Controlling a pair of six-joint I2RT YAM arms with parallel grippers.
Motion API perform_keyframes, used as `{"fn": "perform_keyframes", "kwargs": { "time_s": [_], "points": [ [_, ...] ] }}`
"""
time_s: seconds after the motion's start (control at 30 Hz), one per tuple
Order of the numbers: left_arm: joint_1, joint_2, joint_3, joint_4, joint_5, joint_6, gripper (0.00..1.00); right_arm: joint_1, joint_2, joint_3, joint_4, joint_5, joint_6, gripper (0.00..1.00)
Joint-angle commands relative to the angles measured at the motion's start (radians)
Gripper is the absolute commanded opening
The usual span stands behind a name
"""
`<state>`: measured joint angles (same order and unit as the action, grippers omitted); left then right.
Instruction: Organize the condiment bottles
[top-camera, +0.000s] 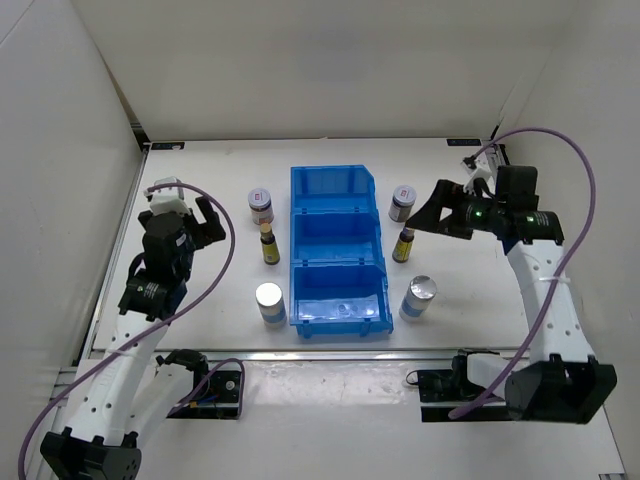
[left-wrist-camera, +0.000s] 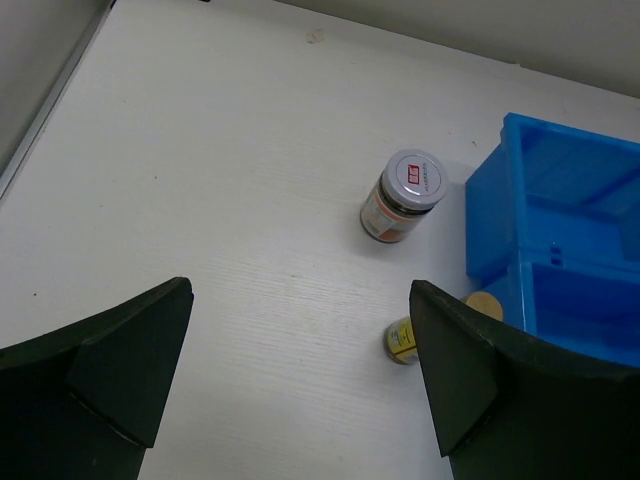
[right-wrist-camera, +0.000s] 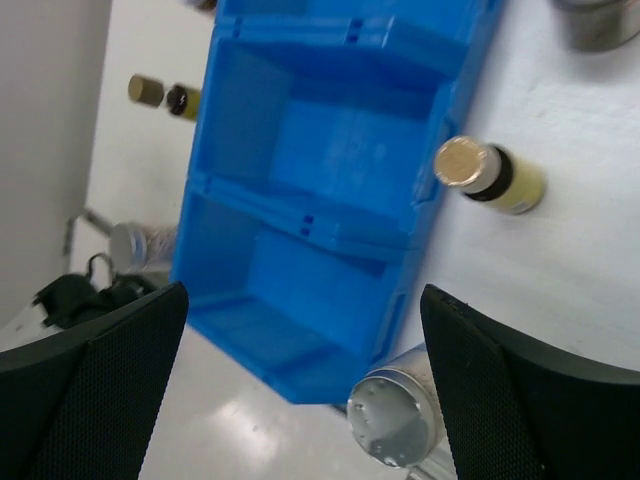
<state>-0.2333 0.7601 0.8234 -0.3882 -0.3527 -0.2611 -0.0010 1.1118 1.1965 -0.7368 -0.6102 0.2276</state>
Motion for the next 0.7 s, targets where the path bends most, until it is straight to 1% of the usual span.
{"fn": "perform_keyframes", "kwargs": {
  "time_s": [0.0, 0.03, 0.1, 0.13, 0.17, 0.2, 0.27, 0.3, 0.33, 0.37, 0.4, 0.43, 0.53, 0.6, 0.67],
  "points": [
    [-0.001, -0.005, -0.006, 0.014, 0.048, 0.016, 1.00, 0.002, 0.056, -0.026, -0.072, -0.196, -0.010, 1.00],
    [-0.001, -0.016, -0.016, 0.014, 0.006, -0.001, 1.00, 0.033, 0.056, -0.026, -0.072, -0.197, 0.001, 1.00],
    [-0.001, -0.035, -0.026, 0.014, -0.005, -0.013, 1.00, 0.087, 0.031, -0.026, -0.094, -0.065, 0.001, 1.00],
    [-0.001, -0.045, -0.026, 0.014, -0.005, -0.013, 1.00, 0.146, 0.016, -0.026, -0.104, -0.012, 0.001, 1.00],
    [-0.001, -0.045, -0.026, 0.014, 0.004, -0.013, 1.00, 0.174, 0.016, -0.026, -0.113, 0.048, 0.013, 1.00],
    [-0.001, -0.045, -0.026, 0.014, 0.004, -0.013, 1.00, 0.224, 0.005, -0.041, -0.133, 0.175, 0.028, 1.00],
    [-0.001, -0.035, -0.026, 0.014, 0.004, -0.013, 1.00, 0.262, -0.015, -0.066, -0.144, 0.289, 0.062, 1.00],
    [-0.001, -0.025, -0.026, 0.014, 0.004, -0.013, 1.00, 0.289, -0.039, -0.077, -0.154, 0.344, 0.082, 0.96],
    [-0.001, -0.025, -0.026, 0.014, 0.004, -0.013, 1.00, 0.300, -0.053, -0.093, -0.164, 0.437, 0.101, 0.96],
    [-0.001, -0.025, -0.026, 0.014, 0.004, -0.013, 1.00, 0.311, -0.064, -0.094, -0.164, 0.481, 0.117, 0.95],
    [-0.001, -0.025, -0.026, 0.014, 0.004, -0.023, 1.00, 0.332, -0.084, -0.103, -0.188, 0.527, 0.153, 0.90],
    [-0.001, -0.025, -0.026, 0.014, 0.004, -0.023, 1.00, 0.341, -0.084, -0.103, -0.200, 0.573, 0.168, 0.88],
    [-0.001, -0.025, -0.026, 0.014, 0.004, -0.023, 1.00, 0.366, -0.112, -0.141, -0.226, 0.687, 0.217, 0.91],
    [-0.001, -0.025, -0.026, 0.014, 0.004, -0.023, 1.00, 0.394, -0.124, -0.170, -0.227, 0.722, 0.231, 0.93],
    [-0.001, -0.025, -0.026, 0.014, 0.004, -0.023, 1.00, 0.406, -0.124, -0.184, -0.227, 0.733, 0.240, 0.93]
  ]
}}
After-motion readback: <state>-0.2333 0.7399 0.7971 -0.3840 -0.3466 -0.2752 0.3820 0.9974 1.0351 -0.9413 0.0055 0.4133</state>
